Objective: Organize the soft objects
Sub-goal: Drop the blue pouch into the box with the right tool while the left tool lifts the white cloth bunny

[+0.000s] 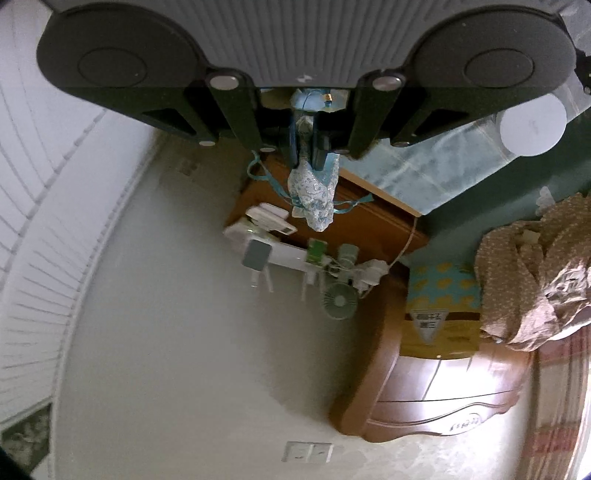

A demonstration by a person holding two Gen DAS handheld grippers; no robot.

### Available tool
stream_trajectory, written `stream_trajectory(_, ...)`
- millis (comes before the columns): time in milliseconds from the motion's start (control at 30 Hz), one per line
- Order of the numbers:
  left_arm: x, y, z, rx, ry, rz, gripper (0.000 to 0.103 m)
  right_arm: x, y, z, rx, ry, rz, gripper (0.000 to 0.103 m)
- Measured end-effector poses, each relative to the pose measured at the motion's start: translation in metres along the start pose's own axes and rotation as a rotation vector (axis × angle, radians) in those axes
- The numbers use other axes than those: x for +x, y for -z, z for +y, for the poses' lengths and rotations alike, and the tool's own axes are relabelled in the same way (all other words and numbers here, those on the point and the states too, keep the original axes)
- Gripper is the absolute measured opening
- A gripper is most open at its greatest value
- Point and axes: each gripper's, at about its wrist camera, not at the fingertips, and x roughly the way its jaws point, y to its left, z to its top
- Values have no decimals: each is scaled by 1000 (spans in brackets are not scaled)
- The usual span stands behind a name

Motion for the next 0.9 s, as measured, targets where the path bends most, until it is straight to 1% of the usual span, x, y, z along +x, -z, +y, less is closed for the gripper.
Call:
stream_trajectory(133, 3, 2, 4, -13, -6, 12, 51, 20, 1, 3, 6, -34, 20, 10)
stream_trajectory(433, 9, 2, 2, 12, 13, 28, 51, 47, 43, 6, 26, -63, 150, 11)
stream_trajectory(467, 8, 2, 1, 15, 15, 28, 51, 48, 46, 6, 23, -61, 161, 18)
stream_trajectory(500, 8, 2, 0, 19, 17, 30, 51, 49, 48, 5, 26, -59, 163, 33)
stream_trajectory(533, 8, 1, -1, 23, 18, 31, 51, 49, 51, 4, 34, -55, 168, 40)
stream_trajectory(567, 8, 1, -1, 27, 20, 32, 51, 48, 53, 3, 44, -58, 173, 51)
stream_trajectory(600, 8, 0, -1, 30, 23, 33, 51, 45, 56, 1, 54, -61, 172, 60)
stream_trajectory(633, 8, 0, -2, 34, 26, 35, 51, 41, 58, -1, 66, -58, 165, 65)
stream_trajectory(667, 8, -1, -3, 37, 29, 37, 51, 37, 59, -2, 77, -51, 157, 71)
stream_trajectory(733, 9, -4, -4, 46, 36, 41, 51, 27, 62, -5, 93, -43, 144, 78)
stream_trajectory(800, 9, -6, -5, 52, 41, 45, 51, 16, 64, -6, 101, -35, 126, 93)
stream_trajectory(867, 9, -10, -6, 55, 47, 48, 51, 5, 66, -5, 112, -20, 114, 103)
stream_trajectory(900, 9, -12, -6, 58, 51, 48, 51, 0, 68, -5, 122, -14, 108, 103)
